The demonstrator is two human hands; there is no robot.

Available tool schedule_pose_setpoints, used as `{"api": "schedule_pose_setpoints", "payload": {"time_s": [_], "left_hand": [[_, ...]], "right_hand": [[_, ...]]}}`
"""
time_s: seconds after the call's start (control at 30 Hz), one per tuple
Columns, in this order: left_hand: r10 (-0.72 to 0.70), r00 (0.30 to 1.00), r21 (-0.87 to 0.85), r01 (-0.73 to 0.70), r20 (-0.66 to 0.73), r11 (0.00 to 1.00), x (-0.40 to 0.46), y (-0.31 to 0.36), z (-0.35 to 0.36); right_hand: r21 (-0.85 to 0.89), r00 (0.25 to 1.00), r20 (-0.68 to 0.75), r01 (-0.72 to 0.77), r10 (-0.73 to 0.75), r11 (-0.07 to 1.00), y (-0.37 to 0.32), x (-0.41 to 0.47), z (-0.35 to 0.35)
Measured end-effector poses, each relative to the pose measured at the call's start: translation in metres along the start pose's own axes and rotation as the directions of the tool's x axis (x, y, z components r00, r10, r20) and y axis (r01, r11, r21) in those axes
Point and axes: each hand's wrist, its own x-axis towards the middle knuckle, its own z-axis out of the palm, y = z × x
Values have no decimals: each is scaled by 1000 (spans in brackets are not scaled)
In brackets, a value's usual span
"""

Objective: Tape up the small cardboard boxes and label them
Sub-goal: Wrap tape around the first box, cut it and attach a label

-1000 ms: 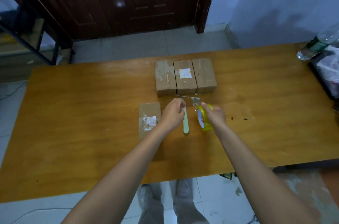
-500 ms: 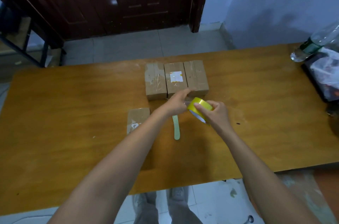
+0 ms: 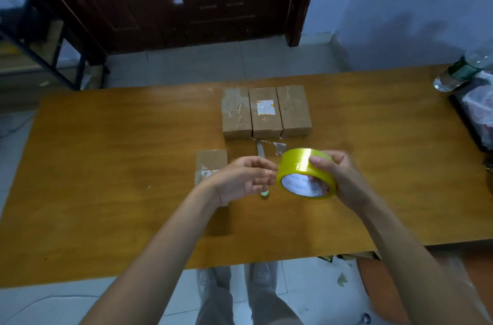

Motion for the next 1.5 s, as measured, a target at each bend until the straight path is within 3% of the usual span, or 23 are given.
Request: {"api": "schedule_pose_setpoints", "payload": {"time_s": [0.1,0.27,0.37,0.57,0.67,0.7,0.9,0.97,1.07,1.33,1.5], "left_hand": [[20,982,-31,-27,-188,999,-19,-4,-7],[94,877,81,-63,-471,995,-45,-21,-25],[173,802,218,-55,-572,974,-57,-33,-34],[308,661,315,-112,-684,942,-76,-42,-47],[319,664,356,-85,-677,931,-93,-37,-66],[325,675,378,-73,-662,923,-96,-36,-70],[429,557,497,-35,-711,867,-98,-32,-95],[444,532,504,-36,-721,863,-100,-32,-104],[458,506,504,-52,-731,862,-99,-34,-113],[427,504,497,7,-751,867,-83,-42,-130],[425,476,477,-13,-770,879,-67,-47,-138]], "right_hand": [[-42,999,35,1,1,999,4,0,14],[-281,994,109,27,4,959,13,1,34],[-392,983,183,44,31,919,19,4,43],[-554,970,240,177,-47,813,32,19,59],[-834,979,198,195,-51,517,40,25,53],[-858,984,176,169,-32,485,43,25,53],[-835,979,201,192,-39,516,51,38,77],[-856,971,233,230,-51,463,47,44,77],[-909,954,296,298,-53,290,47,49,80],[-957,970,242,241,-14,158,57,58,90],[-965,974,227,224,9,138,63,66,91]]}}
